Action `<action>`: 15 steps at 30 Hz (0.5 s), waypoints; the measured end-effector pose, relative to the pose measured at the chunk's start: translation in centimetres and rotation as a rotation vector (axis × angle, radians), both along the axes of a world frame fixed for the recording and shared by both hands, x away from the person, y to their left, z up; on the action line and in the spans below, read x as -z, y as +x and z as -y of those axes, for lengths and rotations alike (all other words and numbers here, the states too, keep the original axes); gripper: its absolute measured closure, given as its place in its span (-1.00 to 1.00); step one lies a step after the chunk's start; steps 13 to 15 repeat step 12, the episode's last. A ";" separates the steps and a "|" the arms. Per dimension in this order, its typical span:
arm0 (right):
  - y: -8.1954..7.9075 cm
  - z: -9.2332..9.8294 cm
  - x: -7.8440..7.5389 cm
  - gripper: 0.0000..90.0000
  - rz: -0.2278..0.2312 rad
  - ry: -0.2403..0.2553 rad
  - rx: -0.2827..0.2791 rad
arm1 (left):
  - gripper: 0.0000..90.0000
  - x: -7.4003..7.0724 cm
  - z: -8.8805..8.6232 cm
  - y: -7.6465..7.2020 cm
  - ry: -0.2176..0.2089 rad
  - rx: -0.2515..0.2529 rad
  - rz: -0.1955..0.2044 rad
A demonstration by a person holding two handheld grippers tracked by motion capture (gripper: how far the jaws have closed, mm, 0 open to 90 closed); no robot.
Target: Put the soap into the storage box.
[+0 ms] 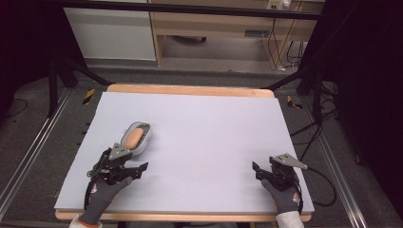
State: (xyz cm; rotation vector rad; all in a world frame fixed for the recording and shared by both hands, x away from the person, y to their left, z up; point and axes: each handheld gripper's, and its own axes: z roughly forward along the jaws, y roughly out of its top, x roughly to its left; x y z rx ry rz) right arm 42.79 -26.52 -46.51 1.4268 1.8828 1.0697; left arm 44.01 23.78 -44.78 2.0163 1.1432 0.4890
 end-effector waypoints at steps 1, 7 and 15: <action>0.0 0.1 0.1 -0.39 -0.007 0.001 0.001 | -0.41 0.4 -0.6 -0.3 0.002 -0.008 -0.010; -0.1 0.5 0.3 -0.39 -0.018 -0.003 0.012 | -0.43 1.1 -2.9 -0.7 0.005 -0.069 -0.020; -0.2 0.8 0.6 -0.40 -0.036 -0.010 0.021 | -0.43 1.4 -4.1 -0.9 0.006 -0.105 -0.021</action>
